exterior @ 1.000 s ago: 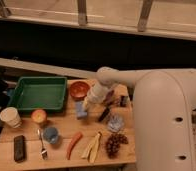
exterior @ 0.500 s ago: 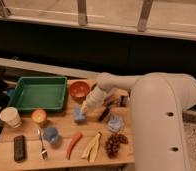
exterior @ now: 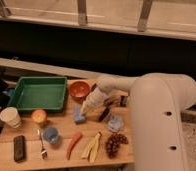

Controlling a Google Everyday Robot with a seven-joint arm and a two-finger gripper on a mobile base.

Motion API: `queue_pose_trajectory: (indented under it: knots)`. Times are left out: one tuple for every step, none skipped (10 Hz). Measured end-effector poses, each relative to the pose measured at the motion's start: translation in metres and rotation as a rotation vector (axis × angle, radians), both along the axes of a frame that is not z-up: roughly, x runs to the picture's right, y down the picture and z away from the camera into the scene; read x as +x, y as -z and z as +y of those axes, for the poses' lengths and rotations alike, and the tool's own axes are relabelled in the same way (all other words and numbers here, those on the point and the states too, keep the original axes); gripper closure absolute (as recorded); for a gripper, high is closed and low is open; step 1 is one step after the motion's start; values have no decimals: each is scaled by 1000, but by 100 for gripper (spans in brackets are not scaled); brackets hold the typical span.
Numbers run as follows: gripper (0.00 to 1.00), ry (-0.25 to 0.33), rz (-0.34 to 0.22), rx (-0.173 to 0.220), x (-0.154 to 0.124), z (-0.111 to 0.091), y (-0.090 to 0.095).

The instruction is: Place sponge in table surface

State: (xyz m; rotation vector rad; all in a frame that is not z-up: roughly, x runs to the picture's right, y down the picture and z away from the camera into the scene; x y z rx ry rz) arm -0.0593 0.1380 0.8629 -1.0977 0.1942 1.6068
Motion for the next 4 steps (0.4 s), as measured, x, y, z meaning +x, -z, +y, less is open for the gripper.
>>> queue_pose_trajectory:
  knots:
    - [20, 2, -3, 0, -2, 0, 0]
    - [20, 1, -2, 1, -2, 0, 0]
    - [20, -1, 0, 2, 0, 0, 0]
    - [20, -1, 0, 1, 0, 0, 0]
